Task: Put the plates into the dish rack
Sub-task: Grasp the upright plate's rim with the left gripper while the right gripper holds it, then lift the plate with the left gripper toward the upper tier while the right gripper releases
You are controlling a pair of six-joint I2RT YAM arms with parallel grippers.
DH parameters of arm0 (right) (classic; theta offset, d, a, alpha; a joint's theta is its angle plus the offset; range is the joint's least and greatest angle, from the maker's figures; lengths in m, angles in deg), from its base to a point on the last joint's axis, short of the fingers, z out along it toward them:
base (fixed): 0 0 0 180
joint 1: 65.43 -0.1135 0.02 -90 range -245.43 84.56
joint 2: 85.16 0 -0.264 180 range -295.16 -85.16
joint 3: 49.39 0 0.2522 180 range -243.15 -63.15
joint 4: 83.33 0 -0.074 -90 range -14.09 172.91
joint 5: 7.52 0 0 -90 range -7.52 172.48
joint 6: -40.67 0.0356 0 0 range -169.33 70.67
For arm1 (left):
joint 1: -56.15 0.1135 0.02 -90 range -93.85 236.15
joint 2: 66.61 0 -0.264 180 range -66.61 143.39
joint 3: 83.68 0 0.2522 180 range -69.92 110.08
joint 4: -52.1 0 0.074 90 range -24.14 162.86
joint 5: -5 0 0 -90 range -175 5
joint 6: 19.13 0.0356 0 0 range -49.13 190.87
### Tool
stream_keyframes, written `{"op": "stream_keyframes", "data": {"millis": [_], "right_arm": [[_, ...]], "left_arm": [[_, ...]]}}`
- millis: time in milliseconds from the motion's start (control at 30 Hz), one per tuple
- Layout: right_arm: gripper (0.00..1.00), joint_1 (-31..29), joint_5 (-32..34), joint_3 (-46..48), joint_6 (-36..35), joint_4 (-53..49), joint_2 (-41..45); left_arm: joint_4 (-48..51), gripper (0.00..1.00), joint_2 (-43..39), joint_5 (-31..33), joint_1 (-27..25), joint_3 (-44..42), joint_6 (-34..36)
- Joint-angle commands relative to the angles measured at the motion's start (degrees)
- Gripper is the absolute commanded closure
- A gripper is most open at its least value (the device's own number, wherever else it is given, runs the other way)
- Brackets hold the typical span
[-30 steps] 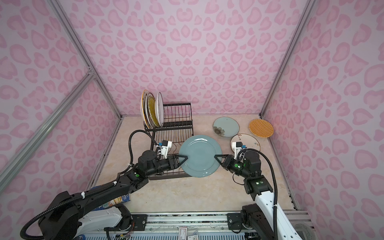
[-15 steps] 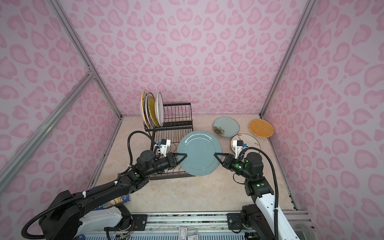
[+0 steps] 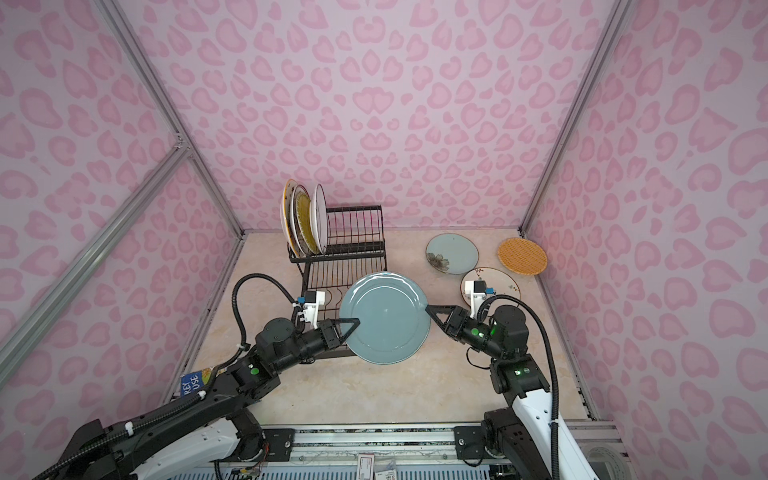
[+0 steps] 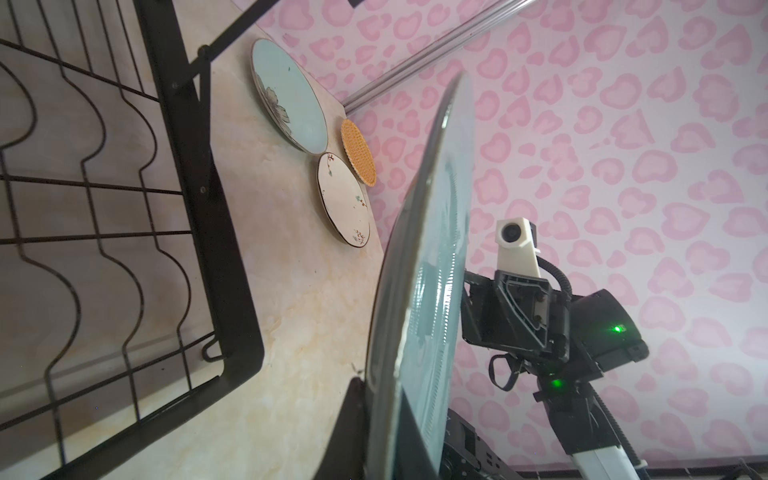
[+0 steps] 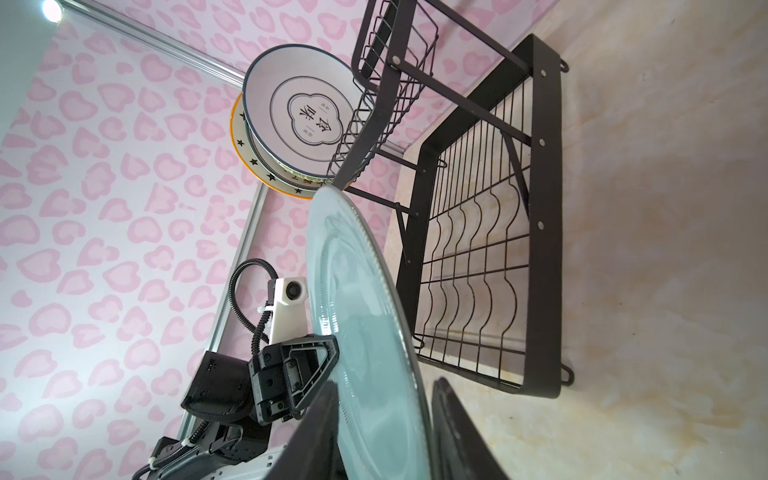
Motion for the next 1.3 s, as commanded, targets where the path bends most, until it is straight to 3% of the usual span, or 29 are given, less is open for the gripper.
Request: {"op": "stream_keyframes", "data": {"millis": [0,233,400,567,767,1267], "right_arm": [[0.50,-0.1,0.2,-1.4,-0.7,1.6,-0.7],[0.32,-0.3,1.3,-5.3,-4.5,-0.2,-3.1],[0.28,-0.2,2.2,-5.4,-7.5,-1.3,-4.2],[0.25,-0.4,2.4,-3.3,-7.6,-0.3,-4.7],[0.03,-0.5,4.2,-1.6,-11.2,-3.3,-2.9],[0.03,-6.3,9.6,5.2,-16.4,-5.7,1.7]], "left_arm": [[1.5,0.96,-4.2,4.0,0.1,0.1,2.0],[15.0,0.96,-16.3,8.5,0.0,1.5,3.7],[25.2,0.96,-23.6,11.8,0.0,6.4,5.7],[30.5,0.96,-24.5,13.4,0.0,13.9,8.0],[33.4,0.96,-18.9,15.8,0.1,25.8,12.7],[37.0,0.96,3.6,26.5,0.0,51.0,25.9]]}}
